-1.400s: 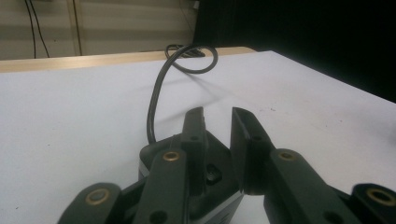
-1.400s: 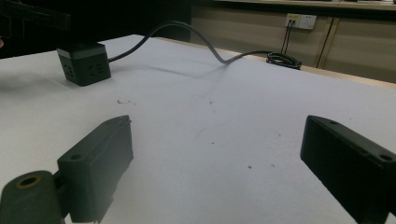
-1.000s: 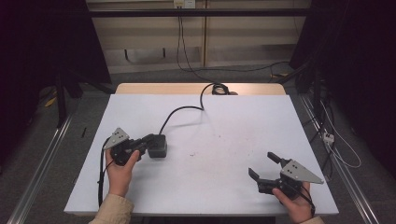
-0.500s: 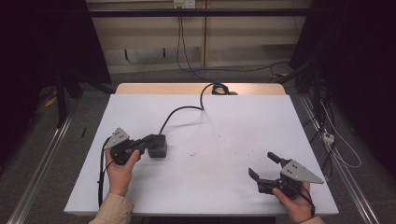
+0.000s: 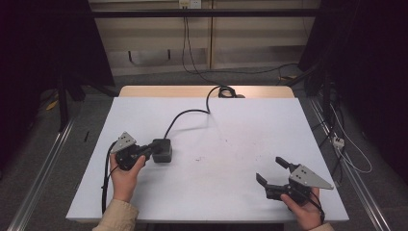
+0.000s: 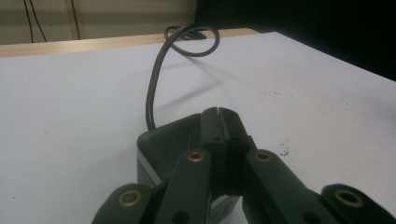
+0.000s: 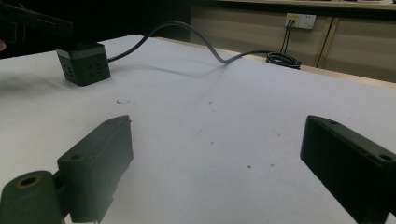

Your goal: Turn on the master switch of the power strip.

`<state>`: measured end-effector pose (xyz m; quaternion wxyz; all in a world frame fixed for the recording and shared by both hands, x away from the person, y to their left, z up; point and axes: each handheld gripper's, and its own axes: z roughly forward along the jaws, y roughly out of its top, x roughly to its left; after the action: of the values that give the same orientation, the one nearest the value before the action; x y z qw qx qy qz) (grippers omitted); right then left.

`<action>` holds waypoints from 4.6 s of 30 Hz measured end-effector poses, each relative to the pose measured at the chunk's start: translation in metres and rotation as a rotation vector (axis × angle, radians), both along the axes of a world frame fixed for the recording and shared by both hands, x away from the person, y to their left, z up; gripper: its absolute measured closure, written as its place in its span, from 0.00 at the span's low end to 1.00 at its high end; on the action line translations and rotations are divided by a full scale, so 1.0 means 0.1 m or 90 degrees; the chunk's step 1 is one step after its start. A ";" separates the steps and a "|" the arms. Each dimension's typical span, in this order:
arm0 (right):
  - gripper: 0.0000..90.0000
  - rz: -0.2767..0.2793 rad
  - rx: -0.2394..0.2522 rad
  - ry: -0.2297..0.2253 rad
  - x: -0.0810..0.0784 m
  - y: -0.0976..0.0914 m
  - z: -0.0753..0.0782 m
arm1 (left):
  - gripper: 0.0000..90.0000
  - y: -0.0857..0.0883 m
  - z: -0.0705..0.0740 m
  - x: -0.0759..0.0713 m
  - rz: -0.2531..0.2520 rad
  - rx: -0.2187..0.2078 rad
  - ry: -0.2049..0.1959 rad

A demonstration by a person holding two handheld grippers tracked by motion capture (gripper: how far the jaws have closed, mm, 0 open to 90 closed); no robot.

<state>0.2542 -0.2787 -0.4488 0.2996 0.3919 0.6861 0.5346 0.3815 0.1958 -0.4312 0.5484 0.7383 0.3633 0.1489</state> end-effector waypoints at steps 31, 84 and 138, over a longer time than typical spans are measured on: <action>0.10 -0.001 -0.001 -0.001 0.00 -0.01 0.01 | 1.00 -0.02 -0.04 0.01 0.003 0.023 0.021; 0.10 0.001 -0.001 -0.002 -0.01 0.00 0.01 | 1.00 -0.04 -0.05 0.00 0.010 0.024 0.031; 0.10 0.001 -0.002 -0.002 -0.02 0.00 0.01 | 1.00 -0.08 -0.03 -0.01 0.019 0.045 0.033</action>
<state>0.2524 -0.2782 -0.4478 0.3013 0.3898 0.6868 0.5344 0.3801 0.1880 -0.4344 0.5099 0.7553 0.3829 0.1511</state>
